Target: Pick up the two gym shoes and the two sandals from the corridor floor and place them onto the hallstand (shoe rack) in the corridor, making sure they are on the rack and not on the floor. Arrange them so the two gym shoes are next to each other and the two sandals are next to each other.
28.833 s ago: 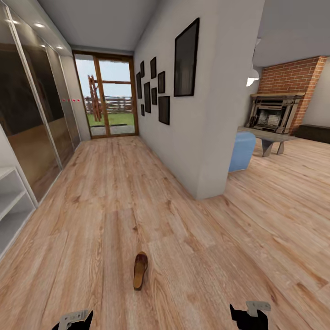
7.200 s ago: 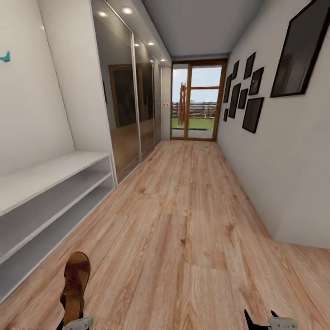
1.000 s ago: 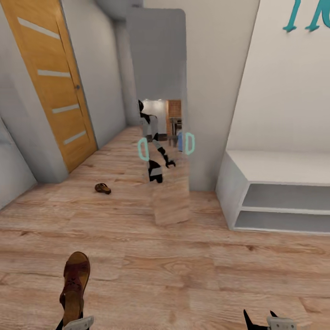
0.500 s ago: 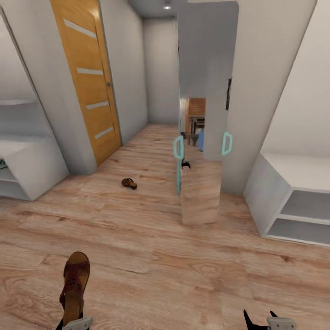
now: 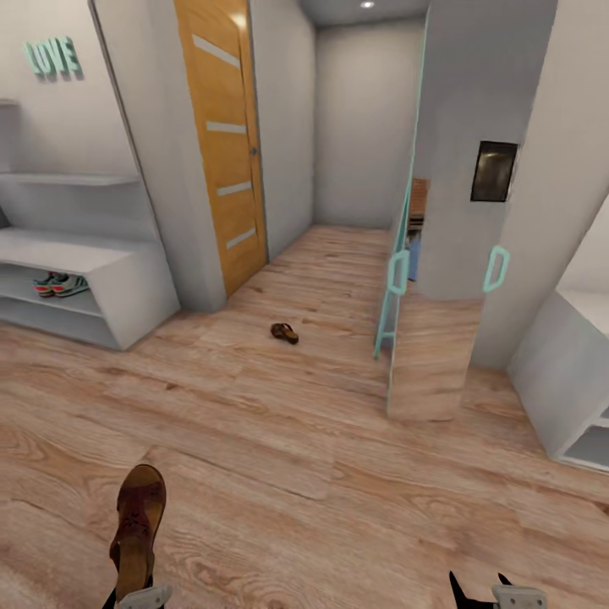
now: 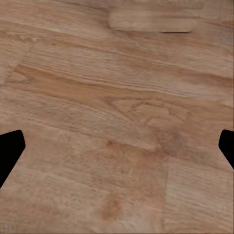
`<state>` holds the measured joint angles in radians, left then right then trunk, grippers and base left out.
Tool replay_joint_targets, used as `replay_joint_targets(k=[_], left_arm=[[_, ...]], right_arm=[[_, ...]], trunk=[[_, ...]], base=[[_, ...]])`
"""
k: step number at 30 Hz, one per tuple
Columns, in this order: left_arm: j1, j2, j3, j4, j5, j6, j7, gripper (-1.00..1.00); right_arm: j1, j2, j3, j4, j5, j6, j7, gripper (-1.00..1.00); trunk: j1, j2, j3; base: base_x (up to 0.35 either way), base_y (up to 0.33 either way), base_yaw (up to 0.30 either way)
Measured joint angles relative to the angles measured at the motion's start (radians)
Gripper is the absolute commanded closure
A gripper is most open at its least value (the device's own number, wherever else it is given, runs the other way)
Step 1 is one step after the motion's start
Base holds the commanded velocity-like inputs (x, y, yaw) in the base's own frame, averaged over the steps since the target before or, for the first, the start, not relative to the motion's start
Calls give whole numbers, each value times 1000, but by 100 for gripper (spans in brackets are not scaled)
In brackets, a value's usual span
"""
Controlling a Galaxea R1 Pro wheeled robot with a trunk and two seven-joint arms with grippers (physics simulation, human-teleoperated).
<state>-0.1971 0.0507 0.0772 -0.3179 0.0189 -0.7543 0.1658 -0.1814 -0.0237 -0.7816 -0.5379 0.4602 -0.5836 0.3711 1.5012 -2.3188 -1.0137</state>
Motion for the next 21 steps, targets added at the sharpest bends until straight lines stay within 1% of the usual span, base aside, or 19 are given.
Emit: replay_joint_targets(k=[3,8,21], left_arm=[[0,0,0,0,0,0,0,100],[0,0,0,0,0,0,0,100],[0,-1,0,0,0,0,0,100]], right_arm=[[0,0,0,0,0,0,0,-100],[0,0,0,0,0,0,0,-100],[0,-3,0,0,1,0,3,-100]], trunk=[[0,0,-3],[0,0,-7],[0,0,-8]], base=[[15,307,239],[146,298,222],[238,252,16]])
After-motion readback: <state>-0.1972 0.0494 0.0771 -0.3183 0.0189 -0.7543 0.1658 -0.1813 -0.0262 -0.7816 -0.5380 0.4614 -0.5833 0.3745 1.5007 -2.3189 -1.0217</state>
